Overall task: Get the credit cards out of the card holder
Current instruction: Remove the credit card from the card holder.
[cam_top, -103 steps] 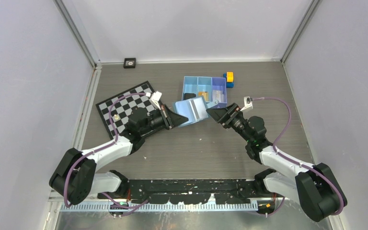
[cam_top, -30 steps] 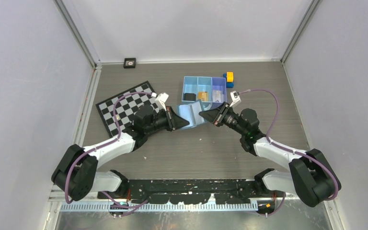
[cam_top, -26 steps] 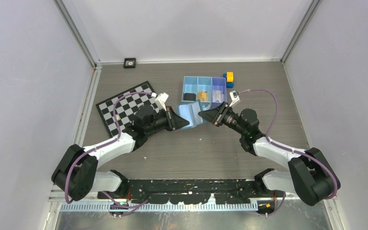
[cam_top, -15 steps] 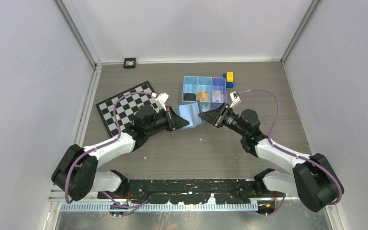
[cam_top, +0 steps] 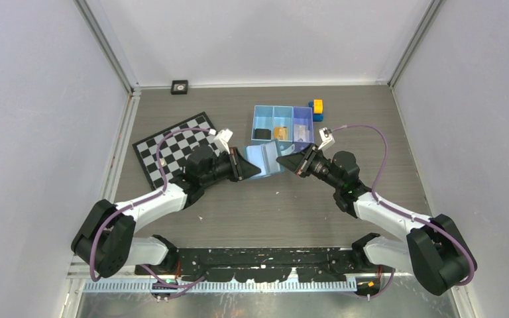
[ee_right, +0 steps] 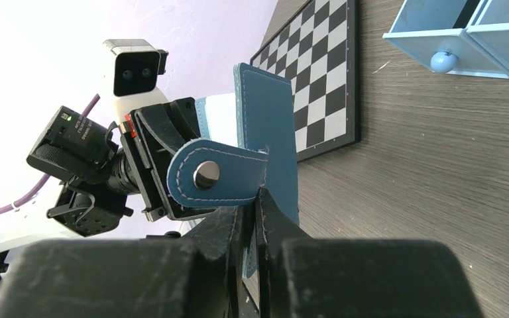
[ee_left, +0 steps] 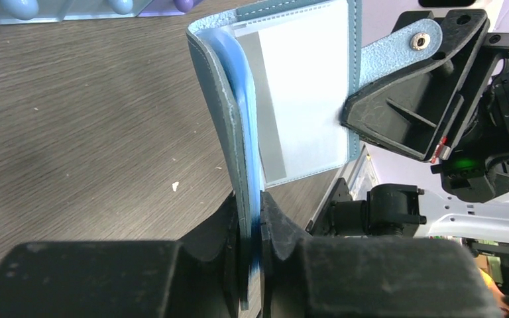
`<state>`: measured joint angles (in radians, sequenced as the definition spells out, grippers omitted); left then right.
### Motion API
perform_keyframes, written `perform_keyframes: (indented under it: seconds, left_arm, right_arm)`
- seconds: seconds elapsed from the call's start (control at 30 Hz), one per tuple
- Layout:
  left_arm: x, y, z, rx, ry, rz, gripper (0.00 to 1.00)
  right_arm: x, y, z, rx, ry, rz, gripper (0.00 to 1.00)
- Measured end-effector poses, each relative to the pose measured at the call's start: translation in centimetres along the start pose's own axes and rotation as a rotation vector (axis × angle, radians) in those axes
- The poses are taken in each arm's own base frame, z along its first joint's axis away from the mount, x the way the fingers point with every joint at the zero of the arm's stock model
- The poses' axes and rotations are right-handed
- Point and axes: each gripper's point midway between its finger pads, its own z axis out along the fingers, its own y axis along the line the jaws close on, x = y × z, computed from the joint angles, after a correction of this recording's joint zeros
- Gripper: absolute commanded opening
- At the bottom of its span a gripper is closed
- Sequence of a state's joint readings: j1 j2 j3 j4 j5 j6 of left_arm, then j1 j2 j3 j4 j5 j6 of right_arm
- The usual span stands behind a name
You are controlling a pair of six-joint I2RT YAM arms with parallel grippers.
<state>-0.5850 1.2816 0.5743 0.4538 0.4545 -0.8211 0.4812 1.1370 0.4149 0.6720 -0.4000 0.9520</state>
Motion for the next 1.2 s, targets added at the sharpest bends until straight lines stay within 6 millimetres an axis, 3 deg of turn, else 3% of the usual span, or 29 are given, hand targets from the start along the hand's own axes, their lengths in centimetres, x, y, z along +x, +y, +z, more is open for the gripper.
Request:
perform_keyframes:
  seconds: [0.17,0.3,0.5,0.77,0.8,0.93,1.0,1.1,1.2]
  left_arm:
    - [0.0,0.8,0.0,-0.036,-0.007,0.004,0.49]
    - [-0.3,1.0,0.1,-0.049,-0.022,-0.003,0.98]
    - [-0.8,0.3,0.1,-0.004,-0.068,-0.016,1.0]
    - [-1.3,-1.0,0.3,0.069,-0.089,-0.009,0.77]
    - [-1.2,-1.0,0.5,0.077,-0.086,-0.01,0.7]
    - [-1.1,-1.2,0.7,0.1,-0.081,-0.022,0.26]
    - [-1.3,-1.1,0.6,0.098,-0.089,-0.019,0.14]
    - [-1.8,-1.2,0.2,0.09,-0.113,-0.009,0.07]
    - [-2.0,-1.4,-0.1,0.09,-0.125,0.008,0.02]
  right_arm:
    - [0.2,-0.1,0.0,0.002,0.009,0.005,0.0]
    - [0.2,0.2,0.0,-0.01,0.007,0.016,0.0]
    - [0.2,0.6,-0.5,-0.033,-0.013,0.034,0.0]
    - [-0.1,1.6,0.0,-0.118,-0.03,0.088,0.0]
    - [0.0,1.6,0.2,-0.127,-0.026,0.098,0.01]
    - [0.3,1.4,0.5,-0.138,-0.013,0.123,0.02]
    - [0.1,1.6,0.5,-0.147,-0.02,0.119,0.1]
    - [-0.1,1.5,0.4,-0.142,-0.032,0.116,0.21]
    - [-0.2,1.8,0.2,-0.144,-0.038,0.105,0.24]
